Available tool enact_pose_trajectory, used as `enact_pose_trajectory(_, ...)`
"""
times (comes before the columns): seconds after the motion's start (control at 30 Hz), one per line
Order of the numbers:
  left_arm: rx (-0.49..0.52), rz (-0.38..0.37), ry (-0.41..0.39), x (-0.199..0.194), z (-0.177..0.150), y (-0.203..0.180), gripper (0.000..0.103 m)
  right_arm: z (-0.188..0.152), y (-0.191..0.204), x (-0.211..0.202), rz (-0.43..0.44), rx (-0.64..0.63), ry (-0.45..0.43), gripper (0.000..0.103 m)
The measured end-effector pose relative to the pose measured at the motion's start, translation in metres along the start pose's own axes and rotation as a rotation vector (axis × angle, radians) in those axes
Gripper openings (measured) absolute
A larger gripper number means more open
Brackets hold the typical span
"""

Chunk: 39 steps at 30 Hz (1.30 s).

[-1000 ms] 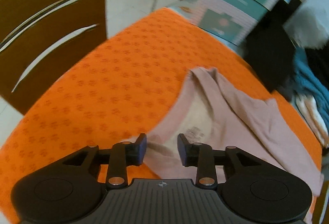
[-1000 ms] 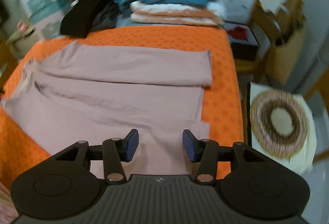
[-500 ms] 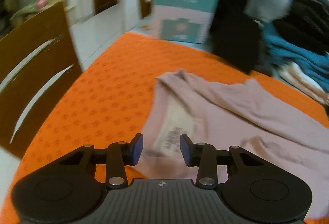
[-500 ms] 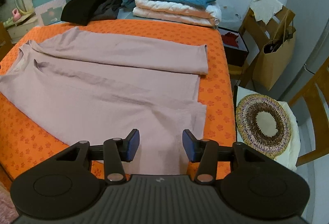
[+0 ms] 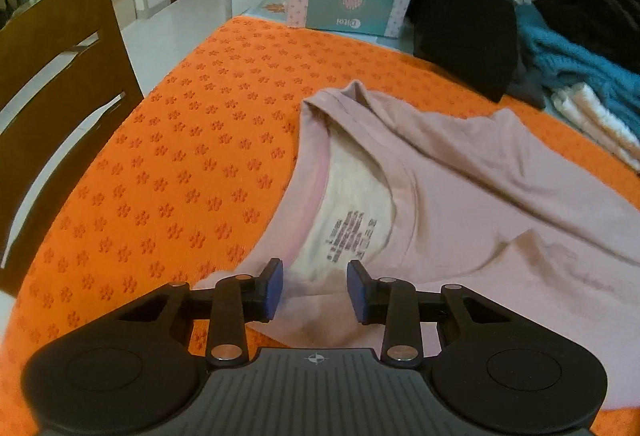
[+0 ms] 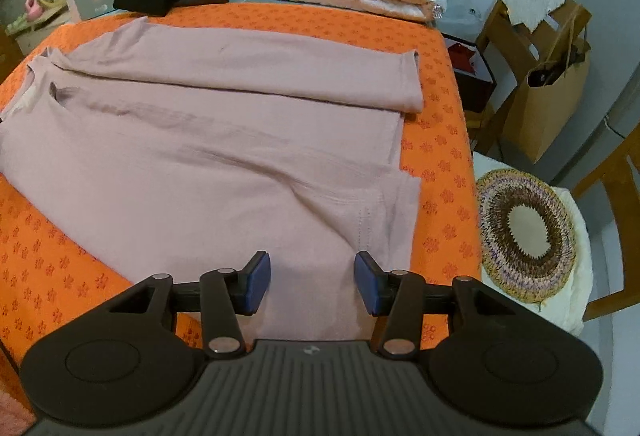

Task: Fold clothes
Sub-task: 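Move both tools over the sweater collar and folded sleeve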

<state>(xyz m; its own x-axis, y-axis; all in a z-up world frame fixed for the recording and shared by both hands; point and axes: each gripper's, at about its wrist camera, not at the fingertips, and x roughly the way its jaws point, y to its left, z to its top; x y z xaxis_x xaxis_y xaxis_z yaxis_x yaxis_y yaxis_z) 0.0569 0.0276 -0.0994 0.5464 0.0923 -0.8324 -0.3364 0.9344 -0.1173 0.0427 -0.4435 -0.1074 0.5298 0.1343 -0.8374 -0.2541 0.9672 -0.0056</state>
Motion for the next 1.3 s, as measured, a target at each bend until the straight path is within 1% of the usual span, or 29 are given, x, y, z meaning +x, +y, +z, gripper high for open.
enact_pose_trajectory(0.07,-0.019,-0.017,-0.01,-0.008,0.002,0.0,0.039,0.004,0.002,-0.006,0.011,0.001,-0.019,0.053)
enact_pose_trajectory(0.2,-0.013,-0.043,-0.024,-0.023,0.001,-0.005,0.041,0.01,0.006,-0.011,0.018,0.003,-0.043,0.055)
enact_pose_trajectory(0.27,-0.006,-0.043,-0.015,-0.023,-0.003,-0.006,0.042,0.011,0.007,-0.007,0.022,0.005,-0.038,0.057)
enact_pose_trajectory(0.43,0.007,-0.013,0.012,-0.008,-0.012,-0.003,0.043,0.008,0.006,0.013,0.033,0.002,0.002,0.057)
enact_pose_trajectory(0.5,0.017,-0.008,0.014,-0.003,-0.013,-0.003,0.044,0.007,0.006,0.017,0.042,-0.008,0.001,0.062)
enact_pose_trajectory(0.53,0.022,-0.007,0.013,-0.002,-0.012,-0.004,0.044,0.008,0.006,0.018,0.045,-0.015,0.0,0.062)
enact_pose_trajectory(0.63,0.007,-0.015,0.016,-0.006,-0.004,-0.004,0.044,0.013,0.005,0.017,0.047,-0.026,0.013,0.062)
enact_pose_trajectory(0.83,0.0,-0.041,0.018,-0.018,0.013,-0.005,0.045,0.027,0.002,-0.002,0.051,-0.038,-0.029,0.062)
enact_pose_trajectory(0.9,0.012,-0.055,0.018,-0.022,0.02,-0.008,0.048,0.032,-0.001,-0.008,0.053,-0.046,-0.041,0.062)
enact_pose_trajectory(1.07,0.032,-0.081,0.016,-0.028,0.037,-0.016,0.049,0.05,-0.012,-0.018,0.063,-0.062,-0.061,0.062)
enact_pose_trajectory(1.17,0.036,-0.094,0.018,-0.029,0.045,-0.021,0.053,0.061,-0.018,-0.02,0.073,-0.066,-0.066,0.063)
enact_pose_trajectory(1.23,0.045,-0.106,0.021,-0.027,0.051,-0.025,0.054,0.068,-0.023,-0.02,0.078,-0.068,-0.068,0.063)
enact_pose_trajectory(1.3,0.071,-0.116,0.015,-0.026,0.057,-0.031,0.054,0.075,-0.027,-0.017,0.083,-0.066,-0.064,0.065)
